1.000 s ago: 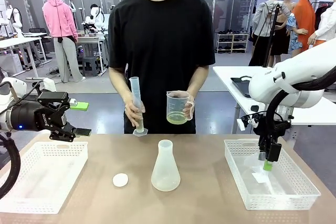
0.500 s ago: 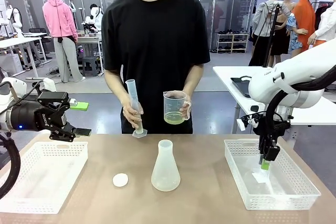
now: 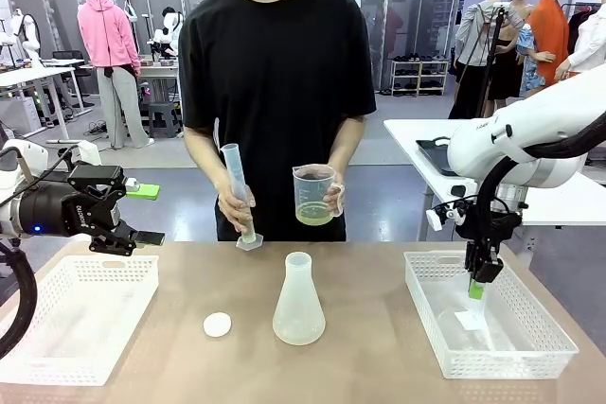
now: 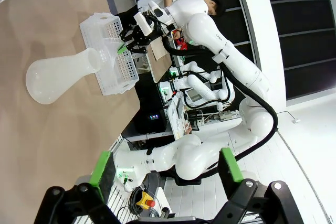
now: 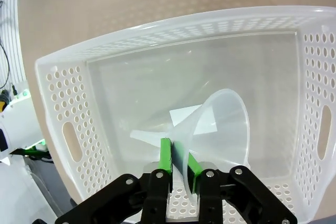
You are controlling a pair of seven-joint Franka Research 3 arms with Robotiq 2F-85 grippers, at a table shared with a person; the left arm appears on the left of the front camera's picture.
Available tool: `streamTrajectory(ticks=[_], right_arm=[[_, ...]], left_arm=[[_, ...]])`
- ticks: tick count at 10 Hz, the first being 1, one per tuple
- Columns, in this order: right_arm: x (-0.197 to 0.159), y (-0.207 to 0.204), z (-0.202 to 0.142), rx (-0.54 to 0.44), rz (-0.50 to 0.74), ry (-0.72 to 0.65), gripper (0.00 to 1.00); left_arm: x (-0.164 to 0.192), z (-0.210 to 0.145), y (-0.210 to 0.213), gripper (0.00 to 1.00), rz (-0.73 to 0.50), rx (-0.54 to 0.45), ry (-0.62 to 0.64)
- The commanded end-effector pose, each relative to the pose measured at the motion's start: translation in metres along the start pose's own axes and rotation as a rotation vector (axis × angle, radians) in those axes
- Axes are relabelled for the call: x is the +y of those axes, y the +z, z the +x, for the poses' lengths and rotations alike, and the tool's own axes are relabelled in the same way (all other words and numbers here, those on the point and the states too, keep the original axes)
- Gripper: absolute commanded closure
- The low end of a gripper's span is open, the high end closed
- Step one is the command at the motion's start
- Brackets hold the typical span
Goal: Prepare the solutions needed for the experiment.
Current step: Pick up the Plastic Funnel and insert it into the Big flask.
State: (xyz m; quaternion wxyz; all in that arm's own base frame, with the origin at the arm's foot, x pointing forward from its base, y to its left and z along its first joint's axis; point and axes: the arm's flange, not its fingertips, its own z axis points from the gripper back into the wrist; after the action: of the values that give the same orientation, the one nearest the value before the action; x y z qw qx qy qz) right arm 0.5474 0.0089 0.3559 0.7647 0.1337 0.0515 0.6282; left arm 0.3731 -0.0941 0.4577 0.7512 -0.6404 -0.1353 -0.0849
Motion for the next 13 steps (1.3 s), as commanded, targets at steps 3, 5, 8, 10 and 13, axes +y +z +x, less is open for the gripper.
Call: streamTrajectory(ticks=[3,5,8,10,13], right_arm=[[0.012,0.020,0.013,0.046,-0.113,-0.043,0.99],[0.030,0.057,0.026,0.090,-0.234,-0.077,0.99],[0.063,0.117,0.046,0.110,-0.422,-0.108,0.99],[0.090,0.147,0.054,0.103,-0.578,-0.144,0.99],[0.119,0.164,0.058,0.063,-0.723,-0.148,0.99]], left_arm=[[-0.001,0.000,0.000,0.00,-0.015,0.002,-0.001],[-0.001,0.000,0.000,0.00,-0.015,0.002,-0.001],[-0.001,0.000,0.000,0.00,-0.015,0.002,-0.001],[-0.001,0.000,0.000,0.00,-0.015,0.002,-0.001],[-0.001,0.000,0.000,0.00,-0.015,0.002,-0.001]])
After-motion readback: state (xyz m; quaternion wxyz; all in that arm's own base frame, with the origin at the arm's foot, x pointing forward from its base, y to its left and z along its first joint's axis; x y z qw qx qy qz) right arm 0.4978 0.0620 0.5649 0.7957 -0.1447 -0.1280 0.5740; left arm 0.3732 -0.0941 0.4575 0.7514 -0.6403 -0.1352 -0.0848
